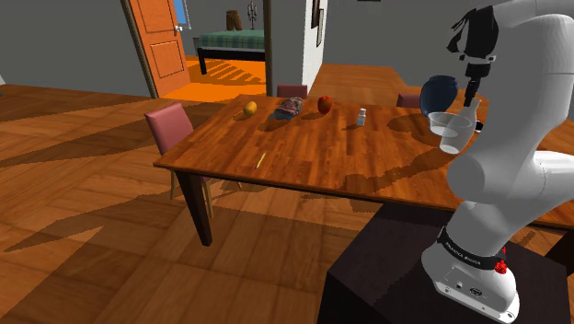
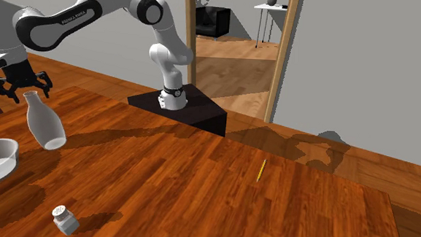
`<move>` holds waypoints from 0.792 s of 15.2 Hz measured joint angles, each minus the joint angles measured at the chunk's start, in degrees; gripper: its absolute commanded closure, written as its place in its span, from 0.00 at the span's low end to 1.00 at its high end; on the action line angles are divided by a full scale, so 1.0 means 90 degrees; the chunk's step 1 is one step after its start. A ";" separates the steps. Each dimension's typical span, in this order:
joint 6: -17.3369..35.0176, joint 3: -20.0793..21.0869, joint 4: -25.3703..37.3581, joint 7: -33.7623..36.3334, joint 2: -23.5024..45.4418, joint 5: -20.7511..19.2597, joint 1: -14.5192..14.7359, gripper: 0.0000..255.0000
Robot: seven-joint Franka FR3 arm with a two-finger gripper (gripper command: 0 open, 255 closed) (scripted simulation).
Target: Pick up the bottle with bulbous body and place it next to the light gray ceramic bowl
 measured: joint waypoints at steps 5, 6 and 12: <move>-0.0434 -0.0002 0.0444 0.0029 0.0000 -0.0010 -0.0008 0.00; -0.0648 -0.0004 0.0675 0.0029 0.0013 -0.0007 -0.0027 0.00; -0.0787 -0.0019 0.0751 0.0033 -0.0049 -0.0037 -0.0016 0.00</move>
